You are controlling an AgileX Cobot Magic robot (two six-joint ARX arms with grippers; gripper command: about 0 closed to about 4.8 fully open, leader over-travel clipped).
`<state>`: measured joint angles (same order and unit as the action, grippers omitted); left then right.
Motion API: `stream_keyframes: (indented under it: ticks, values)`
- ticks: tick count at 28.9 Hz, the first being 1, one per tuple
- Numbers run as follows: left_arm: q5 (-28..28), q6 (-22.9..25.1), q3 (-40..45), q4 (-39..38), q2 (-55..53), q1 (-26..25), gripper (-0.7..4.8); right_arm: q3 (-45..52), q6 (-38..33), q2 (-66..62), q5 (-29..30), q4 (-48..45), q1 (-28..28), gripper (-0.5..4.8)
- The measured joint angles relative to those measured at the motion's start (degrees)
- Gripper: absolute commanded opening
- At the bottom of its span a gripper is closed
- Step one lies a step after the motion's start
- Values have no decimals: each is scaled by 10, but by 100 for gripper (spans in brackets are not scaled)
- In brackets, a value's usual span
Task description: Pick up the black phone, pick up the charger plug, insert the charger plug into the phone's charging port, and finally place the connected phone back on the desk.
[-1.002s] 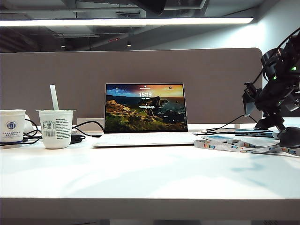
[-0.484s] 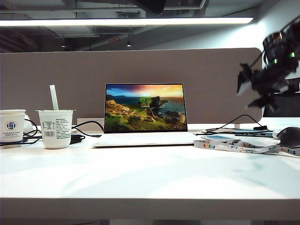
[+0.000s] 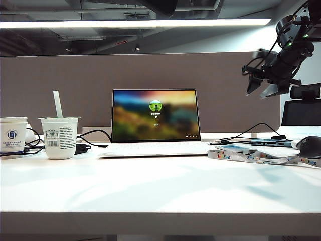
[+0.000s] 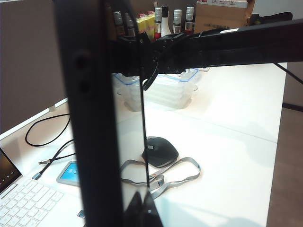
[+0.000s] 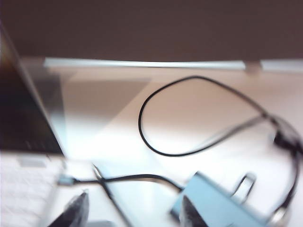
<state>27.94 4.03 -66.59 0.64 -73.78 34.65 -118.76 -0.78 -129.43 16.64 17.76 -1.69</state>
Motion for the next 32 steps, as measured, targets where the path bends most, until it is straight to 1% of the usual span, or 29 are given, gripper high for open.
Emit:
stream_keyframes:
  ticks: [2, 4, 6, 7, 8, 9, 11, 14, 16, 18, 20, 27, 32]
  values:
    - [0, 0, 0, 0, 0, 0, -7, 0, 101, 0, 1, 8, 3, 253]
    - [0, 0, 0, 0, 0, 0, -7, 0, 217, 0, 8, 25, 5, 253]
    - [0, 0, 0, 0, 0, 0, -7, 0, 299, -1, 13, 41, 4, 258]
    - [0, 0, 0, 0, 0, 0, -7, 0, 327, -2, 16, 47, 3, 258]
    - [0, 0, 0, 1, 0, 0, -7, 0, 353, -3, 20, 55, 1, 271]
    - [-1, 0, 0, 2, 0, 0, -7, 0, 383, -4, 31, 66, -3, 282]
    - [-1, 0, 0, 3, 0, 0, -7, 1, 426, -7, 56, 85, -11, 284]
    - [0, 0, 0, 4, 0, 0, -7, 1, 461, -20, 80, 111, -22, 285]
    - [-1, 0, 0, 4, 0, 0, -7, 2, 490, -31, 82, 128, -26, 287]
    - [-1, 0, 0, 4, 0, 0, -7, 5, 522, -42, 82, 146, -27, 299]
    - [-1, 0, 0, 4, 0, 0, -6, 5, 541, -47, 82, 148, -26, 305]
    - [-1, 0, 0, 4, 0, 0, -7, 3, 553, -64, 73, 117, -24, 307]
    - [-1, 0, 0, 4, 0, 0, -7, 5, 549, -87, 67, 117, -24, 306]
